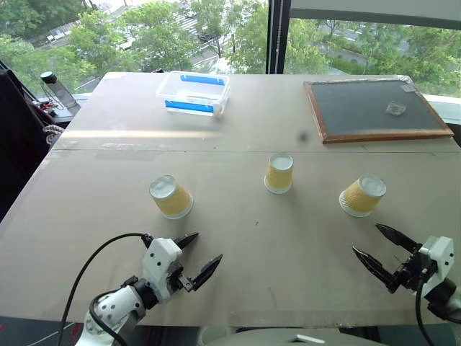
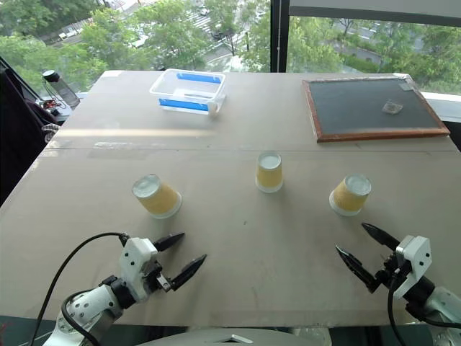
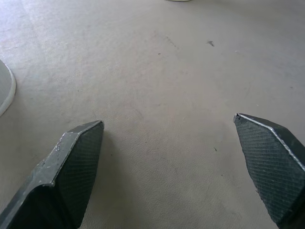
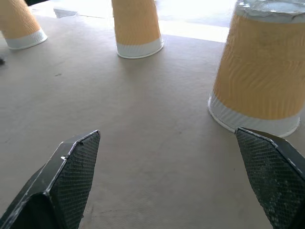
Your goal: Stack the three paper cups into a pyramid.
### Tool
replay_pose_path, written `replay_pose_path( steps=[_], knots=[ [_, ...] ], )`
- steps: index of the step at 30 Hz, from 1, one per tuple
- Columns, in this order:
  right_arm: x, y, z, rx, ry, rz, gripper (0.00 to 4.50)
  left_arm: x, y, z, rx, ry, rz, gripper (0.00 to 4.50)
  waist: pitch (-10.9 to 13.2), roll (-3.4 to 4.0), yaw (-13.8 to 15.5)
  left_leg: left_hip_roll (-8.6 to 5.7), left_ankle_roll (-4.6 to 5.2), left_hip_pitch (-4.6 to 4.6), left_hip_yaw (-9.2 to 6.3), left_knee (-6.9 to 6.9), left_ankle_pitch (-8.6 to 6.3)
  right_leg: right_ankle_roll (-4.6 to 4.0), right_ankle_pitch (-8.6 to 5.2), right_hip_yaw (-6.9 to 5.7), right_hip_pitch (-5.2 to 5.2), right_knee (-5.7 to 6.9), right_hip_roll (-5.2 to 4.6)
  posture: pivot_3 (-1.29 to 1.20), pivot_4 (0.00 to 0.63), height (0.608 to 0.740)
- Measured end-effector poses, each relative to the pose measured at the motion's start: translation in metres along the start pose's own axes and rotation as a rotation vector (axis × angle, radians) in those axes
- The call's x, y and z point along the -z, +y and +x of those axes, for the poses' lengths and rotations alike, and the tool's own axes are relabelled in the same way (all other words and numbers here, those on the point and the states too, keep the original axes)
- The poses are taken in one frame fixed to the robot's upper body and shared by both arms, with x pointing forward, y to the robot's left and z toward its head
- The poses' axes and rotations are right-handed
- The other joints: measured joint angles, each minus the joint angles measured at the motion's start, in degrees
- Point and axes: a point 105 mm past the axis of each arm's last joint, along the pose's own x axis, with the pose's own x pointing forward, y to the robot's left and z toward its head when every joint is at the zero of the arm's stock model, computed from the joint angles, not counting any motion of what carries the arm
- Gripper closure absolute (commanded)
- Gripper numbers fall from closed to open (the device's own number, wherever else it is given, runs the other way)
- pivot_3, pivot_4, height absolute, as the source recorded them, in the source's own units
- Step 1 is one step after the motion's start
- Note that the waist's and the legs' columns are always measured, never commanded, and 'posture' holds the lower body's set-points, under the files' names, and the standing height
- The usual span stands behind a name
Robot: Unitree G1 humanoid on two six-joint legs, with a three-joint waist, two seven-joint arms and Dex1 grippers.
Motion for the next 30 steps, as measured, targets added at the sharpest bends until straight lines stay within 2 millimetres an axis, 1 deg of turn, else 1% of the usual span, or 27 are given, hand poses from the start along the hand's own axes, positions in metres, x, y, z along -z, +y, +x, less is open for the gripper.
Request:
replay_pose_path(
  steps=[3,5,7,9,11,12,14,15,16,17,20,24,26,29,30],
  knots=[
    [-0.011,0.012,0.022,-0.093,-0.037,-0.009,0.00,-0.004,0.003,0.000,0.048,0.021,0.044,0.01,0.1,-0.12,-0.1,0.02,0.00,0.02,-0.01,0.02,0.00,-0.01,0.01,0.00,0.00,0.07,0.04,0.00,0.150,0.740],
    [-0.022,0.019,0.038,-0.135,-0.068,-0.024,0.00,-0.014,0.003,0.000,0.091,0.007,0.040,0.01,0.2,-0.24,-0.3,0.05,0.00,-0.01,-0.05,0.06,0.00,-0.02,0.01,-0.03,-0.01,0.09,0.06,0.00,0.150,0.740],
    [-0.035,0.025,0.058,-0.160,-0.117,-0.034,0.00,-0.034,0.003,-0.001,0.157,-0.045,0.050,0.01,0.3,-0.34,-0.4,0.05,0.00,-0.06,-0.11,0.08,0.00,-0.03,0.02,-0.11,-0.02,0.10,0.06,0.00,0.150,0.740],
    [-0.051,0.034,0.095,-0.157,-0.170,-0.056,0.00,-0.067,0.005,-0.006,0.276,-0.099,0.089,0.01,0.4,-0.49,-0.5,0.14,-0.02,-0.25,-0.19,0.12,0.02,-0.26,0.15,-0.20,-0.25,0.13,0.14,0.00,0.150,0.740],
    [-0.062,0.042,0.116,-0.153,-0.184,-0.096,0.00,-0.100,0.005,-0.009,0.338,-0.168,0.158,0.01,0.4,-0.33,-0.4,0.06,-0.04,-0.40,-0.19,0.14,0.03,-0.41,0.25,-0.20,-0.32,0.13,0.10,0.00,0.150,0.740],
    [-0.065,0.041,0.123,-0.132,-0.193,-0.102,0.00,-0.108,0.004,-0.011,0.365,-0.179,0.167,0.01,0.4,-0.34,-0.4,0.01,-0.04,-0.41,-0.19,0.14,0.03,-0.41,0.25,-0.21,-0.31,0.14,0.07,0.00,0.150,0.740],
    [-0.077,0.037,0.147,-0.086,-0.238,-0.106,0.00,-0.128,0.009,-0.013,0.405,-0.183,0.201,0.01,0.5,-0.38,-0.6,-0.04,-0.07,-0.72,-0.24,0.21,0.05,-0.41,0.28,-0.26,-0.55,0.13,0.09,0.00,0.150,0.740],
    [-0.082,0.037,0.155,-0.082,-0.251,-0.113,0.00,-0.137,0.011,-0.015,0.410,-0.191,0.216,0.01,0.5,-0.38,-0.7,-0.04,-0.12,-0.82,-0.26,0.25,0.08,-0.39,0.29,-0.28,-0.61,0.12,0.09,0.00,0.150,0.740],
    [-0.084,0.038,0.159,-0.083,-0.256,-0.116,0.00,-0.142,0.013,-0.016,0.409,-0.194,0.226,0.01,0.5,-0.38,-0.8,-0.06,-0.28,-0.85,-0.26,0.27,0.17,-0.21,0.40,-0.29,-0.63,0.10,0.08,0.00,0.150,0.740],
    [-0.082,0.038,0.165,-0.084,-0.245,-0.119,0.00,-0.145,0.014,-0.017,0.414,-0.192,0.231,0.01,0.5,-0.37,-0.9,-0.11,-0.34,-0.86,-0.26,0.26,0.20,-0.19,0.41,-0.29,-0.62,0.10,0.03,0.00,0.150,0.740],
    [-0.074,0.033,0.178,-0.067,-0.214,-0.101,0.00,-0.146,0.018,-0.019,0.399,-0.181,0.214,0.01,0.5,-0.36,-1.2,-0.17,-0.37,-0.94,-0.25,0.23,0.19,-0.18,0.41,-0.29,-0.69,0.06,0.02,0.00,0.150,0.740],
    [-0.075,0.028,0.198,-0.050,-0.204,-0.104,0.00,-0.137,0.031,-0.022,0.334,-0.102,0.132,0.01,0.6,-0.30,-1.5,-0.17,-0.23,-0.91,-0.29,0.21,0.11,-0.19,0.41,-0.32,-0.72,0.14,0.09,0.00,0.150,0.740],
    [-0.076,0.027,0.203,-0.046,-0.205,-0.107,0.00,-0.134,0.035,-0.022,0.303,-0.082,0.112,0.01,0.6,-0.29,-1.4,-0.16,-0.22,-0.91,-0.30,0.21,0.11,-0.20,0.41,-0.38,-0.71,0.15,0.12,0.00,0.150,0.740],
    [-0.072,0.026,0.207,-0.044,-0.196,-0.087,0.00,-0.133,0.040,-0.024,0.259,-0.070,0.109,0.01,0.6,-0.29,-1.3,-0.16,-0.28,-0.92,-0.29,0.22,0.15,-0.20,0.41,-0.39,-0.70,0.17,0.12,0.00,0.150,0.740],
    [-0.070,0.027,0.209,-0.045,-0.196,-0.069,0.25,-0.134,0.042,-0.025,0.242,-0.072,0.117,0.00,0.6,-0.29,-1.4,-0.16,-0.29,-0.91,-0.30,0.23,0.15,-0.20,0.41,-0.38,-0.70,0.17,0.12,0.00,0.150,0.740]
  ],
)
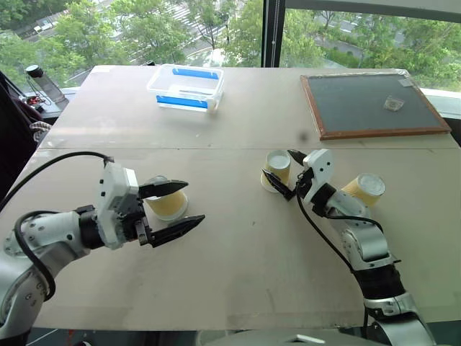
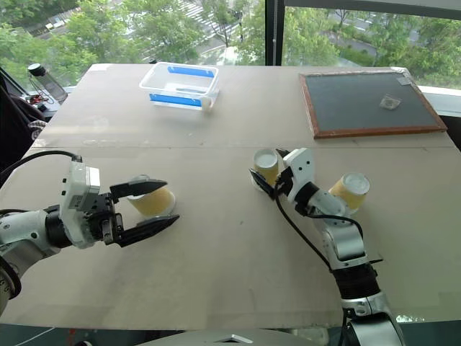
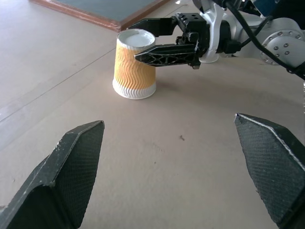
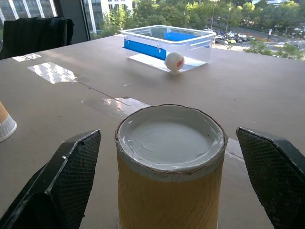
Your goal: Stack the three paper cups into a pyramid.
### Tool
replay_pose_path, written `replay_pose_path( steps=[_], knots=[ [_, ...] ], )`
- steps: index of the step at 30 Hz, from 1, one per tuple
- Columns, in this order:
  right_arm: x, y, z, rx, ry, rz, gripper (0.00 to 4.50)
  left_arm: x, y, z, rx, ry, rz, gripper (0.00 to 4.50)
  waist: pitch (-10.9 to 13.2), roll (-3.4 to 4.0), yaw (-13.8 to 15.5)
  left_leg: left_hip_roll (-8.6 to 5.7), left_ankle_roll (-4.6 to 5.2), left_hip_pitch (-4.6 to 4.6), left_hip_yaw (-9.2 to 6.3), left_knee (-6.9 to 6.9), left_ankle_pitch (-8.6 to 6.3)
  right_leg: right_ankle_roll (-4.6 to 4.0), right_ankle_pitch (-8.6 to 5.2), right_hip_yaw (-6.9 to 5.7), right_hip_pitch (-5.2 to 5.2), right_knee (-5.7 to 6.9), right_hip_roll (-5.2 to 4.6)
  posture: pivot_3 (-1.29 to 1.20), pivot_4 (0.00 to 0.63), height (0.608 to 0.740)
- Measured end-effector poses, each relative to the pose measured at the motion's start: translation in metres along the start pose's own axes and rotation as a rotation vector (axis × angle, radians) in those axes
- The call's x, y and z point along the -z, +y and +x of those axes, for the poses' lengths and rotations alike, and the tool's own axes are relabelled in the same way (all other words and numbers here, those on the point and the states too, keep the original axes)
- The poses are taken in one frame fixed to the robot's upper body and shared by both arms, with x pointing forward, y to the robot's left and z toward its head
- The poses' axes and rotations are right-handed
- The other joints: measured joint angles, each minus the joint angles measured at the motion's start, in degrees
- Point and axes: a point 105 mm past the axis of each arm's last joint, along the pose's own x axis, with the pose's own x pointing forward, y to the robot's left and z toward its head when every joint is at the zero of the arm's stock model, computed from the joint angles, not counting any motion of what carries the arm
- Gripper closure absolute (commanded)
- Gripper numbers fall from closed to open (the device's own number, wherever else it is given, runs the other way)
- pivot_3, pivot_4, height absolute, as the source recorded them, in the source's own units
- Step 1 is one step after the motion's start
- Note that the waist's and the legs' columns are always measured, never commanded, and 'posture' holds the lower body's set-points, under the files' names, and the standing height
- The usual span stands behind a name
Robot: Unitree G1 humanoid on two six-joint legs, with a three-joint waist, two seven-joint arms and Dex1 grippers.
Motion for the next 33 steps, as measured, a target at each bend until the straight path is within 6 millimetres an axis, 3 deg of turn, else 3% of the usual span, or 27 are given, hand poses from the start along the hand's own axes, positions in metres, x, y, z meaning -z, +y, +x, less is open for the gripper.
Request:
replay_pose_path(
  steps=[1,6,14,19,24,28,33],
  knots=[
    [0.001,0.001,0.001,-0.001,-0.002,0.013,0.25,-0.001,0.001,0.000,-0.009,-0.002,0.003,0.00,0.0,0.01,0.0,0.00,-0.01,0.01,-0.01,0.00,0.00,0.00,0.00,0.02,0.00,0.00,-0.01,0.00,0.150,0.740],
    [-0.004,0.004,0.008,-0.034,-0.026,0.015,2.33,-0.003,-0.003,0.002,-0.016,-0.009,0.012,0.00,0.0,0.00,-0.1,0.00,-0.02,0.01,-0.02,0.03,0.02,0.00,0.01,0.04,0.00,0.01,-0.02,0.00,0.150,0.740],
    [-0.001,0.039,0.022,-0.201,-0.006,0.013,2.34,0.002,-0.001,-0.006,-0.053,0.009,0.006,0.00,0.0,0.00,-0.3,0.00,-0.03,0.03,-0.02,0.02,0.02,-0.01,0.01,0.04,-0.01,0.03,0.00,0.00,0.150,0.740],
    [0.000,0.042,0.023,-0.219,-0.001,0.030,2.34,0.000,0.002,-0.011,-0.077,0.013,0.022,0.00,0.0,-0.02,0.0,-0.01,-0.03,0.02,-0.03,0.04,0.02,-0.01,0.01,0.03,0.00,0.03,-0.02,0.00,0.150,0.740],
    [0.001,0.040,0.024,-0.216,0.004,0.030,0.04,0.002,0.002,-0.011,-0.074,0.025,0.029,0.00,0.0,-0.02,-0.1,-0.01,-0.06,0.03,-0.02,0.03,0.03,-0.01,0.02,0.01,0.00,0.05,0.00,0.00,0.150,0.740],
    [-0.004,0.035,0.018,-0.214,0.002,-0.007,0.04,0.002,0.000,-0.011,-0.061,0.024,0.030,0.00,0.0,0.00,0.0,-0.02,-0.06,0.01,-0.03,0.04,0.03,-0.01,0.02,0.01,-0.01,0.04,-0.03,0.00,0.150,0.740],
    [-0.020,0.022,-0.010,-0.181,0.007,-0.112,0.04,-0.009,-0.001,-0.005,-0.017,-0.018,0.061,0.00,0.0,-0.04,0.3,-0.04,-0.05,0.00,-0.02,0.04,0.03,-0.01,0.02,-0.05,0.02,0.04,-0.05,0.00,0.150,0.740]
  ],
)
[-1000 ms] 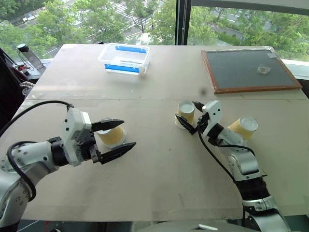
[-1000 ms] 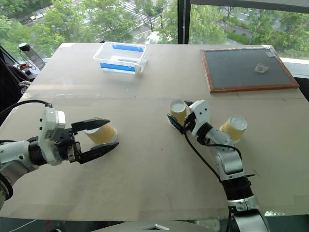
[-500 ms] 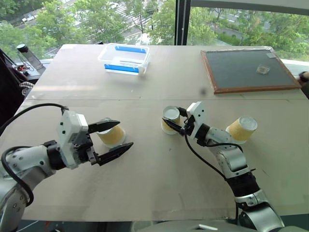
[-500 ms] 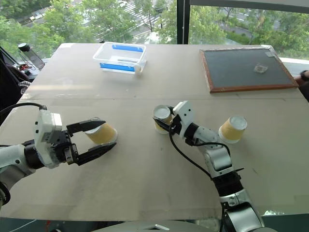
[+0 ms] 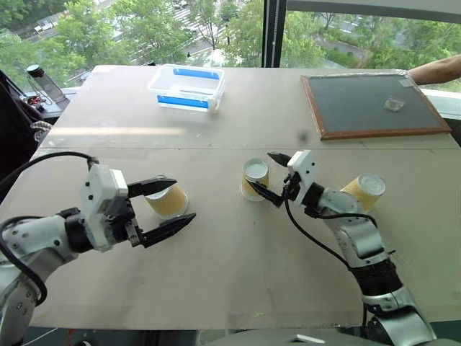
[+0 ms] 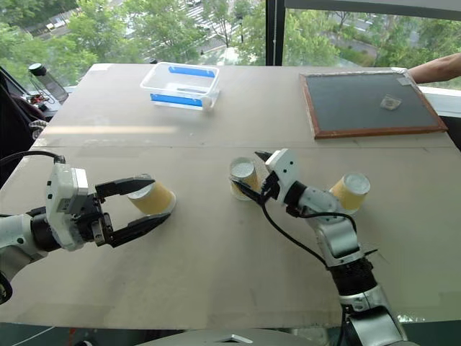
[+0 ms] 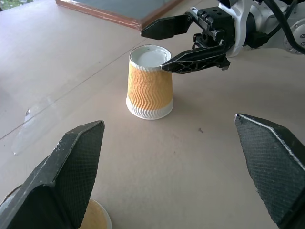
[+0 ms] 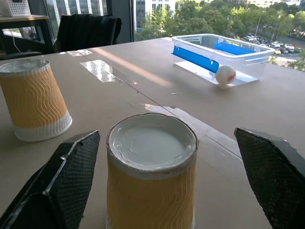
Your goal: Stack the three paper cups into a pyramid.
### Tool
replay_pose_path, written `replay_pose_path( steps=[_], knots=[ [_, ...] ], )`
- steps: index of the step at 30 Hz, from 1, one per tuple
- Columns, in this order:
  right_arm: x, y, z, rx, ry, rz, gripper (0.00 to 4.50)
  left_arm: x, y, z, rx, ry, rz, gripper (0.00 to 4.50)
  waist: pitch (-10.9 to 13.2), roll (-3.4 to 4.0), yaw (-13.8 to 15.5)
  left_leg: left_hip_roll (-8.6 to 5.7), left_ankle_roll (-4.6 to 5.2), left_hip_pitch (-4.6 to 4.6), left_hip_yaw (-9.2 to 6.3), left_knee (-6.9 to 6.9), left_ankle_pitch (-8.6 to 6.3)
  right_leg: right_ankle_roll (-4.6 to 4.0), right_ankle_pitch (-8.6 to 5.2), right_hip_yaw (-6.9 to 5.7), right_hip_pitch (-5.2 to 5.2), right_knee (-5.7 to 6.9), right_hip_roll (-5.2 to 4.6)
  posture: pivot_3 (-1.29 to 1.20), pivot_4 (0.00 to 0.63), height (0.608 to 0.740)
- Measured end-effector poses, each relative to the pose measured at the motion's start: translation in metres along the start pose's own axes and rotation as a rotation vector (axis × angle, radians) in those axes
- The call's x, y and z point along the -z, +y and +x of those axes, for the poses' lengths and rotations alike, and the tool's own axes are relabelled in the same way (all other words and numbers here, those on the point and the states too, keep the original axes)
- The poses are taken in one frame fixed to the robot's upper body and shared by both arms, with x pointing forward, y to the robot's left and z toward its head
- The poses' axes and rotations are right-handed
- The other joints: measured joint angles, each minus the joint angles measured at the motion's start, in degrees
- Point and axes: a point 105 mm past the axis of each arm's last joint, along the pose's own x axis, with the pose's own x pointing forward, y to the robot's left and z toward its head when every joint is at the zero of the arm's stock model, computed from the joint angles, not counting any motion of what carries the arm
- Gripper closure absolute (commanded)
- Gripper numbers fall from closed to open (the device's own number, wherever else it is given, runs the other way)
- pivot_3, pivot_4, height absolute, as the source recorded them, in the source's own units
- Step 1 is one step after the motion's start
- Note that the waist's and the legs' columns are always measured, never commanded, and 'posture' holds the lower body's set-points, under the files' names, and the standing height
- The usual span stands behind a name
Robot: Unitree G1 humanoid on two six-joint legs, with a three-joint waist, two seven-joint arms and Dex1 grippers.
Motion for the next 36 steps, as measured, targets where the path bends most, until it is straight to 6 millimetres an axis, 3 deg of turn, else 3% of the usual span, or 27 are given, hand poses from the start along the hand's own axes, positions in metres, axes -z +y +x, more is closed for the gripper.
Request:
replay_pose_path(
  steps=[6,10,12,17,21,30,33,35,36],
  knots=[
    [-0.022,-0.021,-0.047,0.226,-0.056,-0.050,0.04,-0.018,-0.008,0.023,0.132,-0.060,0.014,0.00,0.0,-0.02,0.0,-0.03,0.01,0.00,0.00,0.05,0.00,0.01,0.00,0.01,0.01,0.13,0.02,0.00,0.150,0.740],
    [-0.028,-0.044,-0.095,0.457,-0.026,-0.121,0.04,-0.033,-0.012,0.037,0.213,-0.081,0.037,0.00,0.0,-0.06,-0.1,-0.04,0.02,0.04,0.05,0.09,-0.01,0.01,0.00,0.05,0.02,0.17,0.04,0.00,0.150,0.740],
    [-0.023,-0.048,-0.118,0.545,0.029,-0.138,0.04,-0.038,-0.016,0.044,0.262,-0.085,0.054,0.00,0.0,-0.06,-0.1,-0.05,0.02,0.05,0.10,0.09,-0.01,0.01,-0.01,0.05,0.02,0.22,0.05,0.00,0.150,0.740],
    [0.000,-0.052,-0.149,0.709,0.117,-0.079,0.04,-0.054,-0.015,0.057,0.328,-0.097,0.088,0.00,-0.1,-0.10,-0.2,-0.03,0.03,0.10,0.14,0.13,0.00,0.00,-0.02,0.10,0.04,0.33,0.14,0.00,0.150,0.740],
    [0.016,-0.047,-0.159,0.757,0.147,-0.014,0.04,-0.064,-0.016,0.059,0.359,-0.096,0.122,0.00,-0.1,-0.09,-0.5,-0.03,0.03,0.19,0.17,0.13,0.01,0.00,-0.02,0.22,0.04,0.40,0.14,0.00,0.150,0.740],
    [0.027,-0.047,-0.157,0.770,0.113,0.104,0.04,-0.060,-0.015,0.062,0.365,-0.062,0.110,0.00,-0.1,-0.09,-0.2,-0.02,0.03,0.16,0.12,0.14,0.01,0.00,-0.02,0.23,0.04,0.38,0.14,0.00,0.150,0.740],
    [0.027,-0.049,-0.156,0.766,0.105,0.113,0.87,-0.060,-0.015,0.062,0.361,-0.062,0.111,0.00,-0.1,-0.09,-0.2,-0.03,0.03,0.17,0.12,0.14,0.01,0.00,-0.02,0.23,0.04,0.39,0.14,0.00,0.150,0.740],
    [0.028,-0.051,-0.155,0.763,0.102,0.110,1.83,-0.061,-0.015,0.062,0.358,-0.064,0.105,0.00,-0.1,-0.09,-0.2,-0.03,0.03,0.17,0.13,0.14,0.01,0.00,-0.02,0.23,0.04,0.39,0.14,0.00,0.150,0.740],
    [0.027,-0.051,-0.154,0.761,0.100,0.106,2.10,-0.061,-0.015,0.062,0.357,-0.064,0.103,0.00,-0.1,-0.09,-0.2,-0.03,0.03,0.17,0.13,0.14,0.01,0.01,-0.02,0.23,0.04,0.39,0.14,0.00,0.150,0.740]
  ],
)
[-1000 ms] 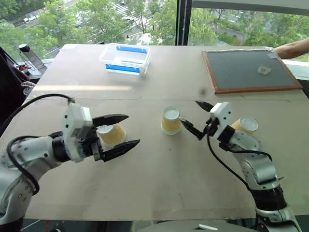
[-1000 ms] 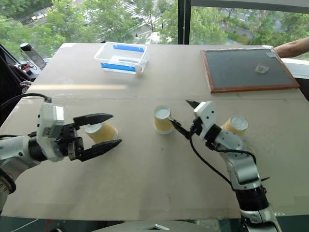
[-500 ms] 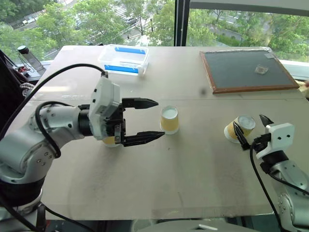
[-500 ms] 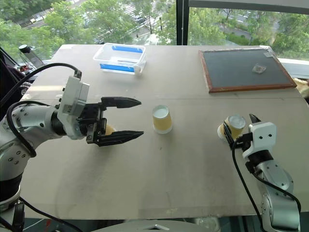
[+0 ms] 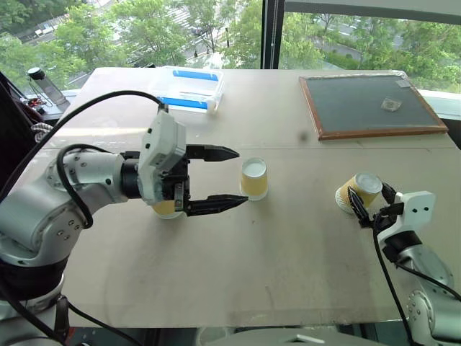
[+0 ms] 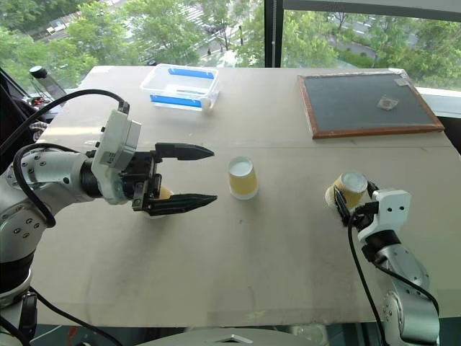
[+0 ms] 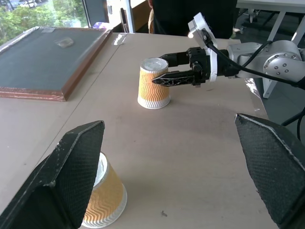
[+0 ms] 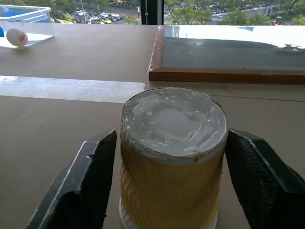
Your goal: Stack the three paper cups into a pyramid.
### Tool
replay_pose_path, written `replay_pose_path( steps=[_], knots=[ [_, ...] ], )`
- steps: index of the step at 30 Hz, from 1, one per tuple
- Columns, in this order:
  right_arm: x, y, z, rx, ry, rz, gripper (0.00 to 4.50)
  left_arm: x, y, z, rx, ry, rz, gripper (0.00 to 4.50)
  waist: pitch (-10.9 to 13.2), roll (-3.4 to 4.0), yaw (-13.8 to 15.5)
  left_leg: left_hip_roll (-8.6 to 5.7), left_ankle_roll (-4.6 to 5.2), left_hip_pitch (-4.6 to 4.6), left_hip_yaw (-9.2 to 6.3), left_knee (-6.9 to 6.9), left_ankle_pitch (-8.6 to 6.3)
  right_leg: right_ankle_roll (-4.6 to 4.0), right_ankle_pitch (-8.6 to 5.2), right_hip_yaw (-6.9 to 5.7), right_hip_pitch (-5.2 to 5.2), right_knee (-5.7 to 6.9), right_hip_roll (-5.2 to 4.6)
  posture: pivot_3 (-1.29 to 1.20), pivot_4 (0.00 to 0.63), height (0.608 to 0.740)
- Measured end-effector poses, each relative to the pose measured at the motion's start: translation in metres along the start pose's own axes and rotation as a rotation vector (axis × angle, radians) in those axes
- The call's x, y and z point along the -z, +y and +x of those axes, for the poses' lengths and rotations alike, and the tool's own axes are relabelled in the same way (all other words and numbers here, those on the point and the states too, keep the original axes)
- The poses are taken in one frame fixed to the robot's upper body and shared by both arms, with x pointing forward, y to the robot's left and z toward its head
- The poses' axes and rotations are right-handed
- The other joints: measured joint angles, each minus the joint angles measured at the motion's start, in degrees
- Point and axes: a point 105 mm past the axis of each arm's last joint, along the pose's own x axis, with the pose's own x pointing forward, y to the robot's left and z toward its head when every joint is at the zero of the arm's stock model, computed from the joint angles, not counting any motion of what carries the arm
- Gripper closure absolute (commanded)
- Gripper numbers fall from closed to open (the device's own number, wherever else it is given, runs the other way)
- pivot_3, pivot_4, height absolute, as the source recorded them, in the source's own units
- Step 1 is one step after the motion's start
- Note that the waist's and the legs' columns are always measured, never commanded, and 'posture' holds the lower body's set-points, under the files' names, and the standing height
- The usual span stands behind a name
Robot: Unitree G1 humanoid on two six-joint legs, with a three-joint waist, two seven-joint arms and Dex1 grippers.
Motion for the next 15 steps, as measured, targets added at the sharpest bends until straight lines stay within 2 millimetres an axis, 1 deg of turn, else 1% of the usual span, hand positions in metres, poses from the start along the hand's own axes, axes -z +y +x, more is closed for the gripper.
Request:
replay_pose_path(
  steps=[1,2,5,8,9,11,13,15],
  knots=[
    [-0.002,0.000,0.001,-0.007,-0.007,-0.012,2.64,0.000,0.000,0.000,-0.003,0.001,-0.004,0.00,0.0,0.00,0.0,0.00,0.00,0.00,0.00,0.00,0.00,0.00,0.00,0.00,0.00,0.00,0.00,0.00,0.150,0.740],
    [-0.003,0.000,0.002,-0.009,-0.009,-0.015,2.73,0.000,0.000,0.000,-0.003,0.001,-0.005,0.00,0.0,0.00,0.0,0.00,0.00,0.00,0.00,0.00,0.00,0.00,0.00,0.00,0.00,0.00,0.00,0.00,0.150,0.740],
    [-0.004,0.010,0.008,-0.062,-0.013,-0.023,2.75,0.006,-0.002,-0.006,-0.027,0.008,-0.028,0.00,0.0,0.01,-0.3,0.03,0.00,0.04,-0.02,-0.01,0.00,0.00,0.00,0.07,-0.01,0.02,0.01,0.00,0.150,0.740],
    [-0.002,0.024,0.015,-0.128,-0.008,-0.016,2.75,0.021,-0.003,-0.015,-0.071,0.034,-0.085,0.00,0.0,0.01,-0.4,0.04,0.00,0.03,-0.04,-0.01,0.00,-0.01,0.00,0.06,-0.03,0.06,0.02,0.00,0.150,0.740],
    [-0.002,0.030,0.018,-0.160,-0.009,-0.015,2.75,0.023,-0.004,-0.019,-0.088,0.040,-0.092,0.00,0.0,0.00,-0.4,0.05,0.00,0.02,-0.04,-0.01,0.00,-0.01,0.00,0.04,-0.03,0.05,0.02,0.00,0.150,0.740],
    [-0.008,0.057,0.029,-0.291,-0.022,-0.016,2.75,0.029,-0.004,-0.033,-0.159,0.053,-0.114,0.00,0.0,-0.02,-1.0,0.11,0.00,0.06,-0.05,0.00,0.00,-0.01,0.00,0.10,-0.04,0.05,0.00,0.00,0.150,0.740],
    [-0.011,0.078,0.035,-0.387,-0.029,-0.008,2.75,0.032,-0.005,-0.044,-0.206,0.068,-0.119,0.00,0.0,-0.03,-1.0,0.12,0.00,0.06,-0.08,0.00,0.00,-0.01,0.00,0.07,-0.03,0.06,0.00,0.00,0.150,0.740],
    [-0.013,0.092,0.040,-0.452,-0.028,-0.001,2.75,0.039,-0.007,-0.053,-0.249,0.096,-0.136,0.00,0.0,-0.03,-0.9,0.11,0.00,0.04,-0.09,0.00,0.00,-0.01,0.00,0.06,-0.03,0.05,-0.01,0.00,0.150,0.740]
  ],
)
